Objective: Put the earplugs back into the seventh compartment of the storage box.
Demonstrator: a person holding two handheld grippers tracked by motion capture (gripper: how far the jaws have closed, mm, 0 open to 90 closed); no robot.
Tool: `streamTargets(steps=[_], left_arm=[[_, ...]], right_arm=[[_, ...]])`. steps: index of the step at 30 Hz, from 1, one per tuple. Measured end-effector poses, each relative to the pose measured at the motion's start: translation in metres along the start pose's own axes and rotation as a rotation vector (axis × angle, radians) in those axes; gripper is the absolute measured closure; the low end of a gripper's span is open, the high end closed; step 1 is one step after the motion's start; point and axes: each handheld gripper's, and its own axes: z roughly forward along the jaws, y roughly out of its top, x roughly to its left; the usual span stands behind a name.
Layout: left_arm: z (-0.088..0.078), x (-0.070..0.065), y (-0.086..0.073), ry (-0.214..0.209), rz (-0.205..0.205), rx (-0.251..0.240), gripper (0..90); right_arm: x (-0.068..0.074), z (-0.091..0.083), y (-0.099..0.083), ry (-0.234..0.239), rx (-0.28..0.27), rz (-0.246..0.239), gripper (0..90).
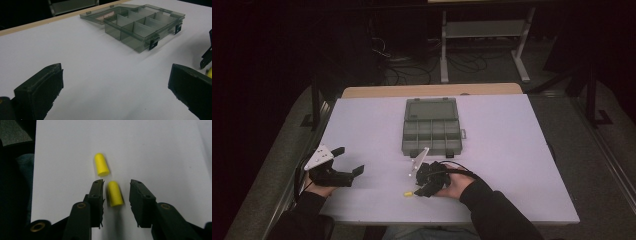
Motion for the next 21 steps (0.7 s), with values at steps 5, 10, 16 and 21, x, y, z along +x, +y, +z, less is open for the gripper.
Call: streamTargets(steps=[5, 10, 16, 21], left_arm=[[0.000, 0.000, 0.000, 0.000, 0.001, 0.001, 0.0], [0.000, 0.000, 0.000, 0.000, 0.001, 0.001, 0.0], [0.000, 0.000, 0.000, -0.001, 0.000, -0.001, 0.0], [0.000, 0.000, 0.000, -0.003, 0.001, 0.001, 0.0]], right_arm=[[0.001, 0.000, 0.000, -0.011, -0.003, -0.005, 77.1], [0.002, 0.000, 0.001, -0.017, -0.004, -0.006, 78.3], [0.001, -0.005, 0.002, -0.011, -0.034, 0.003, 78.4], [-0.003, -0.011, 0.004, -0.021, -0.069, 0.014, 78.3]])
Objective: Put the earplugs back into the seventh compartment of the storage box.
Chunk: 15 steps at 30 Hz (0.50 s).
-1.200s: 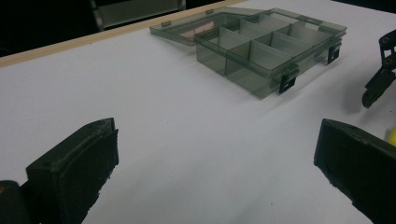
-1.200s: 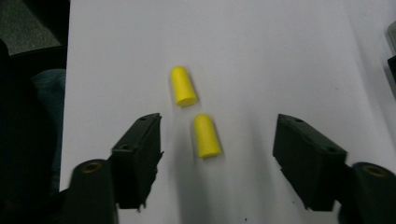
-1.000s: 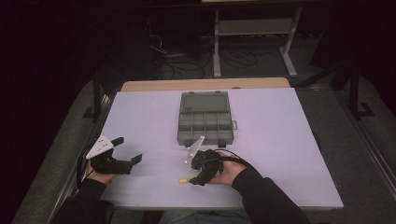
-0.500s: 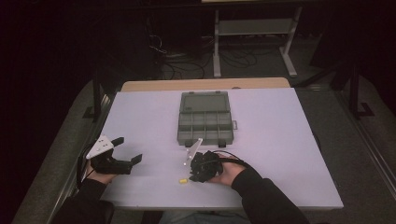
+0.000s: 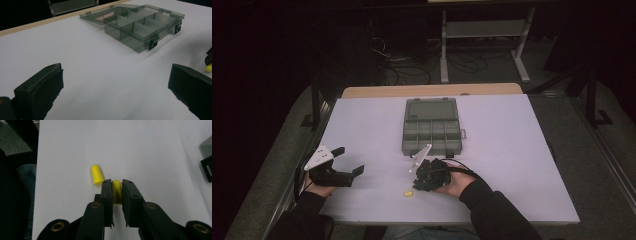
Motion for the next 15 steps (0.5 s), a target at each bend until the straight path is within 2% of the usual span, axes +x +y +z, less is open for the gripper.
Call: streamTargets(steps=[9, 15], left_arm=[[0.000, 0.000, 0.000, -0.001, -0.004, 0.000, 0.0], [0.001, 0.000, 0.000, -0.001, -0.006, 0.001, 0.0]], right_arm=[[-0.004, -0.015, 0.002, -0.019, -0.029, 0.004, 78.2], [-0.010, -0.033, 0.007, -0.050, -0.048, 0.004, 77.9]])
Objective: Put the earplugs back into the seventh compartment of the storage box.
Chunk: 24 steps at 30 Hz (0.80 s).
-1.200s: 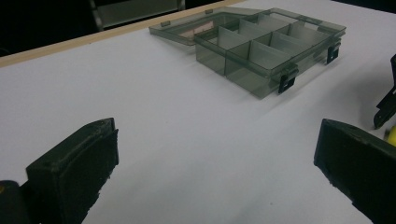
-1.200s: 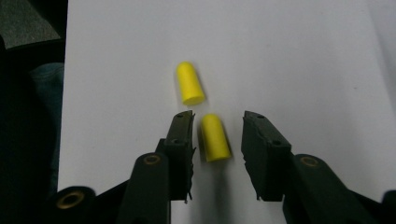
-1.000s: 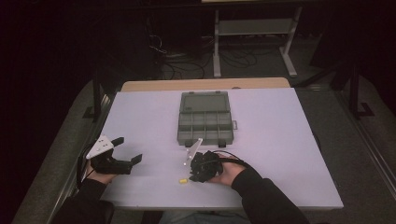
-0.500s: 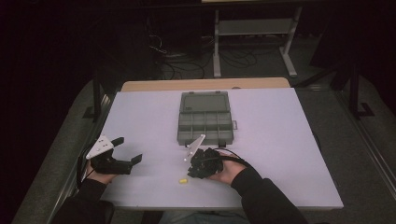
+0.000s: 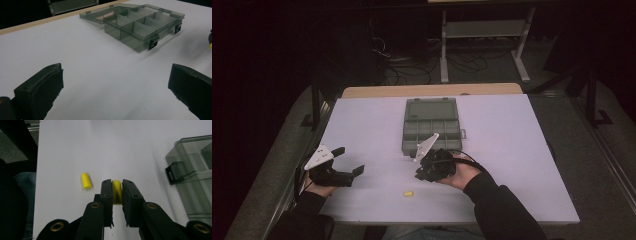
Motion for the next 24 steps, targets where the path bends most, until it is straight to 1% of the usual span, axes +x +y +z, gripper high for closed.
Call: streamTargets(steps=[4, 7, 8, 9, 11, 12, 13, 15, 17, 21, 22, 24], left_arm=[[0.000, 0.000, 0.000, 0.000, -0.001, -0.001, 0.0], [0.000, 0.000, 0.000, -0.001, 0.000, 0.001, 0.0], [0.000, 0.000, 0.000, -0.001, 0.000, 0.001, 0.0], [0.000, 0.000, 0.000, 0.000, 0.000, 0.001, 0.0], [0.000, 0.000, 0.000, -0.001, 0.000, 0.002, 0.0], [0.000, 0.000, 0.000, -0.001, -0.001, 0.003, 0.0], [0.000, 0.000, 0.000, -0.001, 0.000, 0.004, 0.0], [0.000, 0.000, 0.000, -0.001, 0.001, 0.004, 0.0], [0.000, 0.000, 0.000, -0.002, 0.001, 0.003, 0.0], [0.000, 0.000, 0.000, -0.002, 0.000, 0.003, 0.0], [0.000, 0.000, 0.000, -0.002, 0.000, 0.003, 0.0], [0.000, 0.000, 0.000, -0.003, 0.000, 0.002, 0.0]], right_arm=[[-0.003, -0.006, 0.003, -0.009, -0.011, -0.001, 77.9], [-0.006, -0.011, 0.005, -0.020, -0.008, -0.004, 78.0], [-0.009, -0.014, 0.007, -0.024, -0.008, 0.003, 78.0], [-0.009, -0.014, 0.007, -0.024, -0.008, 0.003, 78.0], [-0.015, -0.017, 0.009, -0.040, -0.001, 0.002, 77.8], [-0.015, -0.017, 0.009, -0.040, -0.001, 0.002, 77.8], [-0.017, -0.019, 0.010, -0.054, 0.006, 0.001, 77.8], [-0.022, -0.022, 0.011, -0.060, -0.001, 0.010, 77.7], [-0.026, -0.025, 0.012, -0.075, 0.008, 0.010, 77.7], [-0.036, -0.029, 0.014, -0.084, 0.004, 0.025, 77.8], [-0.041, -0.031, 0.015, -0.090, 0.005, 0.034, 77.7], [-0.044, -0.032, 0.015, -0.094, 0.003, 0.036, 77.8]])
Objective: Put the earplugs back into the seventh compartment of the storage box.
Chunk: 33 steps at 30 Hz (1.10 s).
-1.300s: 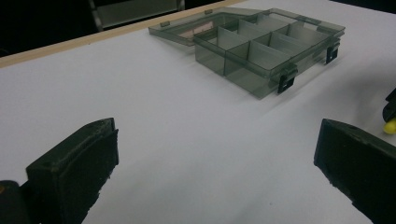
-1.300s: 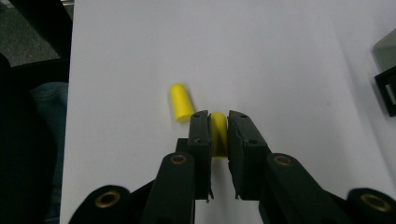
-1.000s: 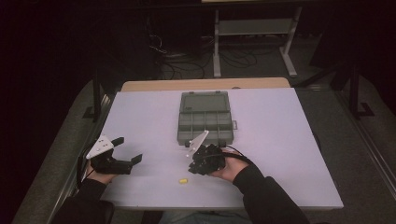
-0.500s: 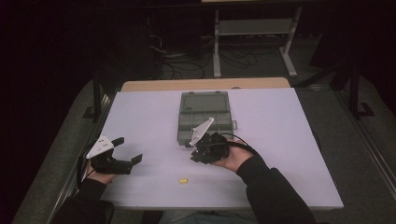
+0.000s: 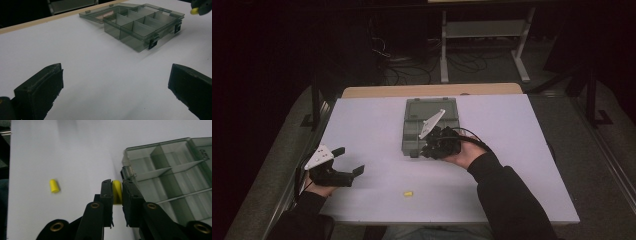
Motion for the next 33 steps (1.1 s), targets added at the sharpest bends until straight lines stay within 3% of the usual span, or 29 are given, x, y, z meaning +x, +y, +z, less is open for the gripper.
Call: streamTargets(steps=[11, 16, 25, 33], left_arm=[[0.000, 0.000, 0.000, -0.002, 0.003, 0.000, 0.0], [0.000, -0.001, 0.000, -0.002, 0.003, 0.000, 0.0], [0.000, 0.000, 0.000, -0.003, 0.002, 0.000, 0.0], [0.000, -0.001, 0.000, -0.003, 0.005, 0.002, 0.0]], right_arm=[[-0.031, -0.001, -0.003, -0.035, 0.008, 0.058, 77.8], [-0.046, 0.001, -0.012, -0.066, 0.010, 0.110, 77.8], [-0.059, 0.002, -0.021, -0.084, 0.026, 0.159, 77.8], [-0.069, 0.014, -0.027, -0.062, 0.042, 0.184, 77.8]])
